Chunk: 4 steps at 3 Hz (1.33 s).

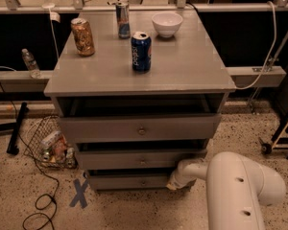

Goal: Close bottom drawer

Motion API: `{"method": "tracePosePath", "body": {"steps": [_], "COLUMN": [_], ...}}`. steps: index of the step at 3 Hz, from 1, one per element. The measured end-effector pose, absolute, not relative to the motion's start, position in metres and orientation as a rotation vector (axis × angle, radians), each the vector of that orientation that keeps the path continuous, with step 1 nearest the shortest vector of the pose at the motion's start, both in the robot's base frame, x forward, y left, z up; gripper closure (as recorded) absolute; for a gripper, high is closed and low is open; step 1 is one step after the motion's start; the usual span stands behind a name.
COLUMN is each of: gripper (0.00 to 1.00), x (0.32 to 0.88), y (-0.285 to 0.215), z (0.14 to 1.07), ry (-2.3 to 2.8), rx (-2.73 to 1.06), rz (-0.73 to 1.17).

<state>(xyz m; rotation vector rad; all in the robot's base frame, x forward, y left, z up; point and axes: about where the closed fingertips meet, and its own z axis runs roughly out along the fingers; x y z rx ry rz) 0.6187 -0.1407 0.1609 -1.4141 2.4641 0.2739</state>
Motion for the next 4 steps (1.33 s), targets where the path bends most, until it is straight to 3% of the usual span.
{"method": "tracePosePath", "body": {"steps": [4], "gripper": [1.0], "x": [0.6138], "y": [-0.1411], "z": [0.1621], "ry": [2.473], "rx": [-1.415], "rz": [0.275]}}
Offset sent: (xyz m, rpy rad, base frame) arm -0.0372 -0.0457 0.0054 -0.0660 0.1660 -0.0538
